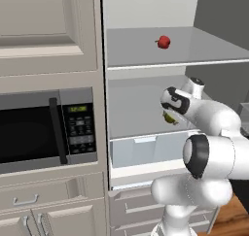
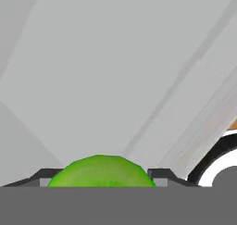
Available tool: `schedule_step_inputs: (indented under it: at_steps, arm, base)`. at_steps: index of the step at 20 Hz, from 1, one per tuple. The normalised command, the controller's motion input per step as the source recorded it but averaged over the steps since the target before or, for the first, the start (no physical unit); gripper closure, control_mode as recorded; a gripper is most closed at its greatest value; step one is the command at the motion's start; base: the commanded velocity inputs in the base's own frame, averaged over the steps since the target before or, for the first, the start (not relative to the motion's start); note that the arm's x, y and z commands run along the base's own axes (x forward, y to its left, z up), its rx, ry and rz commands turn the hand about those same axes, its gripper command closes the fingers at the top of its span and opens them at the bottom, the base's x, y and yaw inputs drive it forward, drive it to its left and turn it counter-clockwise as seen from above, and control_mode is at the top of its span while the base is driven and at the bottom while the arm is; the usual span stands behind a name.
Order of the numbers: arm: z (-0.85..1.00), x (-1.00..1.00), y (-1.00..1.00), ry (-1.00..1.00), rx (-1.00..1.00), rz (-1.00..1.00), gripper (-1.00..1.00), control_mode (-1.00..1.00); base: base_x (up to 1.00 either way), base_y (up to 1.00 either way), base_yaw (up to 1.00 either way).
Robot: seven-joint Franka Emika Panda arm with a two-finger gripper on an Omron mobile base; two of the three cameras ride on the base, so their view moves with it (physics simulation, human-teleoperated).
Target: Place the cold items (bell pepper and kiwi) from the fridge in one tupperware on the dining counter. Place the warm items (hot dog and kebab skewer) in the stove area in another tupperware.
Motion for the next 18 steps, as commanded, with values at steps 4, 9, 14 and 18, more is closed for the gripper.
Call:
schedule_step_inputs:
  at_steps: [4,9,14,18]
  arm:
    - [0.47,-1.0,0.27,0.13,0.0,-0.14,1.0,-1.0]
    - [0.18,-1.0,0.1,0.12,-0.15,0.03,1.0,-1.0]
    - [-0.03,-1.0,0.12,0.07,-0.16,0.13,1.0,-1.0]
    - [-0.21,-0.64,0.84,0.0,-0.15,0.13,1.0,-1.0]
  base:
    - [0.0,0.0,0.0]
    - [0.0,0.0,0.0]
    - [0.0,0.0,0.0]
    - [0.0,0.0,0.0]
